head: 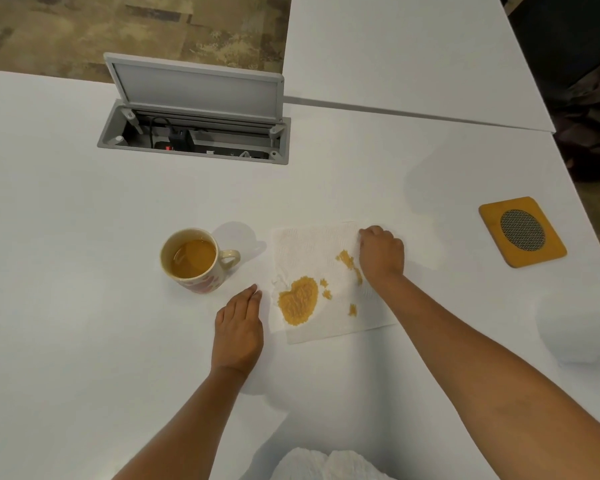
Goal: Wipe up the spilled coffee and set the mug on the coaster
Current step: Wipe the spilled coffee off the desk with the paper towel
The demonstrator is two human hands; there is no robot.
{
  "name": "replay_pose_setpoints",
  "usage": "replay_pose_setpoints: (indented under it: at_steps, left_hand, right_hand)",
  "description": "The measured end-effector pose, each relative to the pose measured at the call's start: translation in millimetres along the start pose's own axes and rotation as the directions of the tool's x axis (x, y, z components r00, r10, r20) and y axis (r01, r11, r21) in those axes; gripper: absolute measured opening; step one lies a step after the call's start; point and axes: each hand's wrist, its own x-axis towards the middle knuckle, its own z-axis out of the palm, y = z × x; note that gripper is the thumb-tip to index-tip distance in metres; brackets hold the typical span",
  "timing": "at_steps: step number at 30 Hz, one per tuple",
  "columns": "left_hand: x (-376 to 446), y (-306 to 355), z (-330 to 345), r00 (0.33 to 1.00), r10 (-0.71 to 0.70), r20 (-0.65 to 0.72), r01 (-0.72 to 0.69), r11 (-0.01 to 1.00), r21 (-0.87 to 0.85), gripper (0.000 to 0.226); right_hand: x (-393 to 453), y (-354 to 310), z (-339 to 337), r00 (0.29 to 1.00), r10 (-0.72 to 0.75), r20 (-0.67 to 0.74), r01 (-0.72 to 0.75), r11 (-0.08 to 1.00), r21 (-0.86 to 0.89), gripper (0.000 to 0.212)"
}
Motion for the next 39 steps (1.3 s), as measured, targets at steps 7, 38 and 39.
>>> replay_pose_setpoints:
  at_steps: [7, 38, 39]
  left_hand:
    - [0.3, -0.2, -0.1, 1.000, 0.014, -0.012, -0.014, 1.000, 0.009, 0.042]
    - [-0.3, 4.3, -5.2, 0.999, -0.033, 0.022, 0.033, 0.999, 0.006, 0.046]
    - [-0.3, 4.5, -5.4, 0.999, -0.034, 0.026, 0.034, 0.999, 0.008, 0.046]
  right_hand:
    - [-7.5, -15.1, 3.9, 0.999, 0.047, 0.011, -0.046, 0.995, -0.088, 0.060]
    - [-118.9, -1.1, 29.8, 0.754, -0.651, 0.091, 0.610, 0.745, 0.270, 0.019]
    - [-119.1, -3.6, 30.9, 0.744, -0.662, 0.088, 0.621, 0.734, 0.273, 0.026]
